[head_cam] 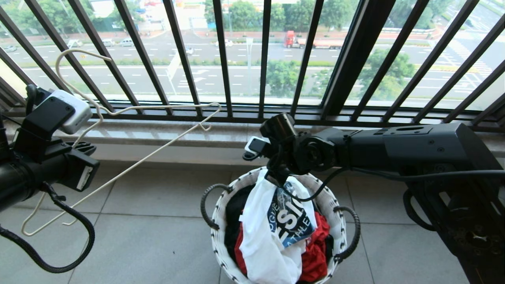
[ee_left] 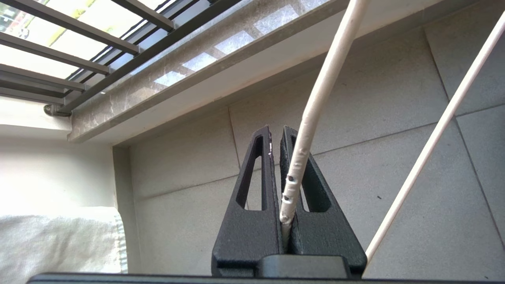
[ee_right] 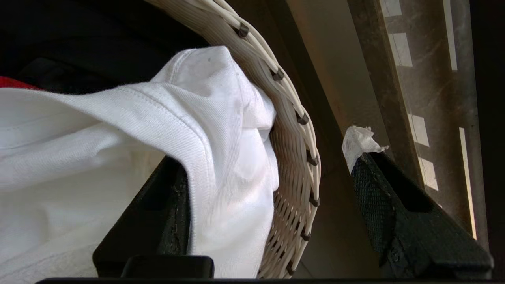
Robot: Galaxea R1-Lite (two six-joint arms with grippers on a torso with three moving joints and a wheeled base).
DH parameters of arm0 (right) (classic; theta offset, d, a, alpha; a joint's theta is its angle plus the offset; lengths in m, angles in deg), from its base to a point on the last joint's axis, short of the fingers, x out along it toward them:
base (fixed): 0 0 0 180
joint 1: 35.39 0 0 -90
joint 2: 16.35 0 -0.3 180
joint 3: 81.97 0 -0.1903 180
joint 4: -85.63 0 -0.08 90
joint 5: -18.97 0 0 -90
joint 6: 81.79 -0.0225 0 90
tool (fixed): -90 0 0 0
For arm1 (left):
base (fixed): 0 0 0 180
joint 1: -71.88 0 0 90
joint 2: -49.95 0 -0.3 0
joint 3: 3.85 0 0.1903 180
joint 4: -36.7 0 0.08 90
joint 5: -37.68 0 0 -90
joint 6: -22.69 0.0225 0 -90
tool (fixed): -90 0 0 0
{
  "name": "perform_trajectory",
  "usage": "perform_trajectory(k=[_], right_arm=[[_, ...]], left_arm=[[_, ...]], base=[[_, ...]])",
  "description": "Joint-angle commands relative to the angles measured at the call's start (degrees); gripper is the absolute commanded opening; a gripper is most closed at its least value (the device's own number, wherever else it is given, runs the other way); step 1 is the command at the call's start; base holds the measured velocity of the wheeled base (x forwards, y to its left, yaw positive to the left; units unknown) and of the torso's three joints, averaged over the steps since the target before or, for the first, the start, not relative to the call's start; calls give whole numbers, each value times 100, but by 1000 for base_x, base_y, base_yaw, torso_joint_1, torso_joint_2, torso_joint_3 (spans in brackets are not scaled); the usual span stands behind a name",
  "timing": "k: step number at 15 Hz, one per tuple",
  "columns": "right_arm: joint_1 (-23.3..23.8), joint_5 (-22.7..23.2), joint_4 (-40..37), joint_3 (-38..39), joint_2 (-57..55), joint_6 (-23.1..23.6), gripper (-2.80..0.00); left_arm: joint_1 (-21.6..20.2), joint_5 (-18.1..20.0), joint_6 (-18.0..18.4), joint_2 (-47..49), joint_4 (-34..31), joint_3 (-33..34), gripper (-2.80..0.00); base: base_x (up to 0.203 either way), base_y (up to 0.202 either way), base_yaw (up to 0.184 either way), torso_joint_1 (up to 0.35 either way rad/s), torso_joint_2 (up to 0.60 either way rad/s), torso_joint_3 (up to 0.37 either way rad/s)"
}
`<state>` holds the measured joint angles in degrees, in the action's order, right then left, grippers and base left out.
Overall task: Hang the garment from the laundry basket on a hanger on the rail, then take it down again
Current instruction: Pick up clothes from the basket
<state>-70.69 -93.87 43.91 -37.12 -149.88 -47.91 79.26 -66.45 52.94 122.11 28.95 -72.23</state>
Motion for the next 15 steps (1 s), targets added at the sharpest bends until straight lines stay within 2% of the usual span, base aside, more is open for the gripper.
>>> perform_trajectory(k=[1, 6, 11, 13, 15], right_arm=[[6, -9, -11, -2, 2, 22, -280], [-2, -1, -22, 69, 223, -23, -280], [-225, 48, 4, 778, 1182, -226, -280], [-453, 66, 16, 1014, 1630, -589, -280], [-665, 69, 23, 1158, 1952, -1170, -280]], left_arm=[[1, -13, 15, 0, 12, 1, -280], [1, -11, 15, 9, 3, 15, -280], [8, -11, 17, -71, -6, 26, -280], [18, 12, 82, -139, -21, 44, -280], [18, 283, 89, -206, -36, 45, -280]], base=[[0, 0, 0, 0, 0, 0], [0, 0, 0, 0, 0, 0], [0, 0, 0, 0, 0, 0], [0, 0, 0, 0, 0, 0], [0, 0, 0, 0, 0, 0]])
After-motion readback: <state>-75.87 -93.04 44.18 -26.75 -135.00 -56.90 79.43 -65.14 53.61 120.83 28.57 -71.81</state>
